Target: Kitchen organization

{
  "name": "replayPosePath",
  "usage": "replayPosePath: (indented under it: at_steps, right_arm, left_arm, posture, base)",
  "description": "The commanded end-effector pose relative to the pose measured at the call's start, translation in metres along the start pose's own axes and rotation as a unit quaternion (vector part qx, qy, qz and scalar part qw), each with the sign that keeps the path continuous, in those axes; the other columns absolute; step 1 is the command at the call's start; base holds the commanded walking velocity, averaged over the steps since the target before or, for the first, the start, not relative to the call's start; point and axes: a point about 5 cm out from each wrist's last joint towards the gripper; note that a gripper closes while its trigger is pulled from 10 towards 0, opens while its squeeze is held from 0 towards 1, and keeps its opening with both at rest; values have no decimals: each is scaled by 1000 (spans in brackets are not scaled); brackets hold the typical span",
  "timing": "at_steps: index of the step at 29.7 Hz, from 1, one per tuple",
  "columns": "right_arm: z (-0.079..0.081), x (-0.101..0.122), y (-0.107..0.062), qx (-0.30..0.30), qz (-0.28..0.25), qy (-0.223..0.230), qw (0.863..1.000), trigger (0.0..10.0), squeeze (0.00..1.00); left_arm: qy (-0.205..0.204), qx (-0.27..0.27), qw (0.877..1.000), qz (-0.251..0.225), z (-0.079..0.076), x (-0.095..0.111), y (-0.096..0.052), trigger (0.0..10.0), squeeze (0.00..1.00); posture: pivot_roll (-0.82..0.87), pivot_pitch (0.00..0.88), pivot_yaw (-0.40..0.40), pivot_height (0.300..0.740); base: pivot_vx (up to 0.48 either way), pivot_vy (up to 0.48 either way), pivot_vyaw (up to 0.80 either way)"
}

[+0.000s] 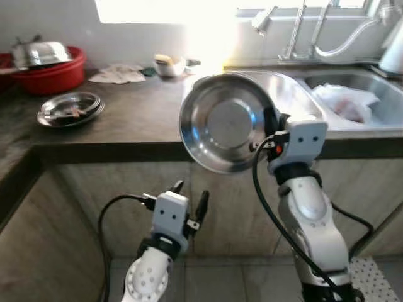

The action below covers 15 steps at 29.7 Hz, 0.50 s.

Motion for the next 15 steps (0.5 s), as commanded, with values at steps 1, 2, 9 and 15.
replayPosePath:
  at_steps: [1,2,9,15]
  right_arm:
    - [11,16,8,20,-34,7,999,0,0]
    - [10,17,8,21,-35,6,999,0,0]
    - [10,27,21,31,-51,-1,998,0,0]
    - [14,37,36,59,-61,-13,996,0,0]
  left_arm:
    - [8,9,1000,0,7,0,0,10000,0]
    - [8,9,1000,0,7,0,0,10000,0]
    - [9,20,1000,-14,12,7,4,10000,0]
    - [9,20,1000,-10,11,5,4,10000,0]
  posture:
    - [21,44,-7,740]
    - [20,44,-7,740]
    - [22,48,-11,740]
    - [21,49,-13,740]
  base:
    - [409,-244,0]
    - [409,-244,0]
    - [451,0,0]
    - [474,0,0]
Point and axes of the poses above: a point about 5 cm out from each wrist's last joint towards the gripper, its own y axis pointing out of the wrist towards the gripper, its own x axis along the axis of the wrist's last joint, z = x × y, and after that the axes turned 11 degrees about y, right-handed
